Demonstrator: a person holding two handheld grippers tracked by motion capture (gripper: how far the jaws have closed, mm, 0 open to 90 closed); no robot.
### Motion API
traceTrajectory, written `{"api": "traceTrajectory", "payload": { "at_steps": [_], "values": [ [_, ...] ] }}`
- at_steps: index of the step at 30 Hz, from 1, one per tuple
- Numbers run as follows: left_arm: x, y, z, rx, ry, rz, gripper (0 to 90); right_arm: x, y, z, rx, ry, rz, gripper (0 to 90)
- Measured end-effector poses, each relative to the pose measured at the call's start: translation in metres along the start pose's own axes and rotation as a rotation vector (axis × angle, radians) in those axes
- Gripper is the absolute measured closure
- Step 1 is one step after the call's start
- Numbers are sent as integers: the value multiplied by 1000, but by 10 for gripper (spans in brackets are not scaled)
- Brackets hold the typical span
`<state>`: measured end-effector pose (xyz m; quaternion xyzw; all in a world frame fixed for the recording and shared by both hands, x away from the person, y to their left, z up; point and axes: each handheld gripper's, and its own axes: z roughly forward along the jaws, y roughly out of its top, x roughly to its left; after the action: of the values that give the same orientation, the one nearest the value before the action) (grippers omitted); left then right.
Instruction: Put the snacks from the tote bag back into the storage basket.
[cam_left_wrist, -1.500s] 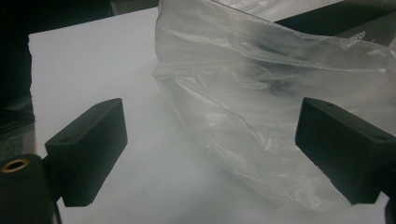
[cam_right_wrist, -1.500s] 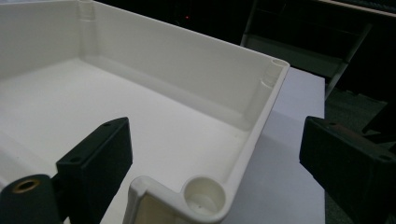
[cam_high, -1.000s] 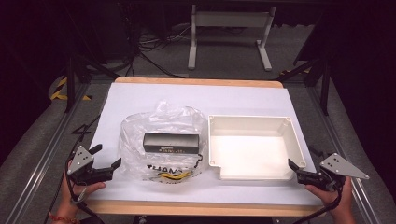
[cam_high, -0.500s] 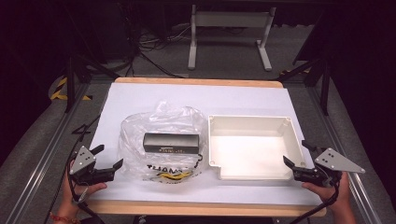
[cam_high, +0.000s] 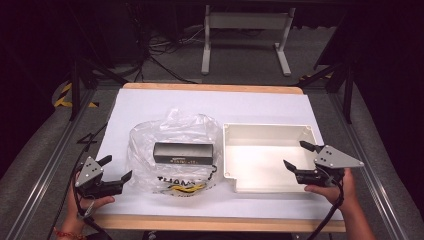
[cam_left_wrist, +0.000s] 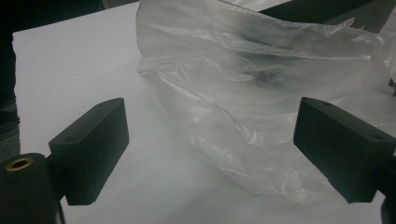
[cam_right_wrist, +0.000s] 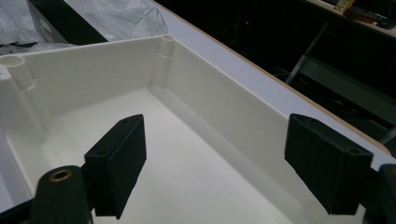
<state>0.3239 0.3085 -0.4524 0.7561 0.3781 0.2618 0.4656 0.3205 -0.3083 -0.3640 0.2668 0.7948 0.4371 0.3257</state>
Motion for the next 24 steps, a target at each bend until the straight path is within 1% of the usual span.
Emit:
{"api": "traceTrajectory", "payload": {
  "at_steps": [2,3,4,6,7,8,9,11,13,14,15,16,17,18,19,21,24],
  "values": [
    [0,0,0,0,0,0,112,1,6,7,9,19,-10,224],
    [0,0,0,2,0,1,112,2,9,11,21,19,-18,225],
    [0,0,0,2,0,1,113,2,9,11,21,19,-18,225],
    [0,0,0,1,-2,0,113,4,17,23,43,45,-30,231],
    [0,0,0,1,-2,0,113,4,17,23,43,45,-30,231],
    [0,0,0,2,-4,3,113,5,20,27,51,57,-37,231],
    [0,0,0,2,-5,0,113,7,25,34,54,74,-54,236],
    [0,-1,1,4,-6,-1,114,8,31,41,60,102,-71,238],
    [0,-1,1,4,-6,-1,114,9,36,49,69,129,-68,239],
    [0,-1,1,4,-7,-1,114,8,38,53,73,133,-77,239],
    [0,-1,1,4,-7,-1,114,8,39,56,74,144,-75,239],
    [0,-1,1,3,-8,-1,114,8,39,56,74,144,-75,239],
    [0,-1,1,5,-9,1,114,9,42,62,85,160,-81,238],
    [0,-1,1,7,-10,2,114,9,44,66,96,158,-94,238],
    [0,-1,1,8,-10,3,115,9,46,69,106,161,-96,239],
    [0,-1,1,9,-11,5,115,9,48,72,107,170,-98,238],
    [-1,-1,2,10,-13,4,115,10,54,82,116,194,-97,234]
  ]
}}
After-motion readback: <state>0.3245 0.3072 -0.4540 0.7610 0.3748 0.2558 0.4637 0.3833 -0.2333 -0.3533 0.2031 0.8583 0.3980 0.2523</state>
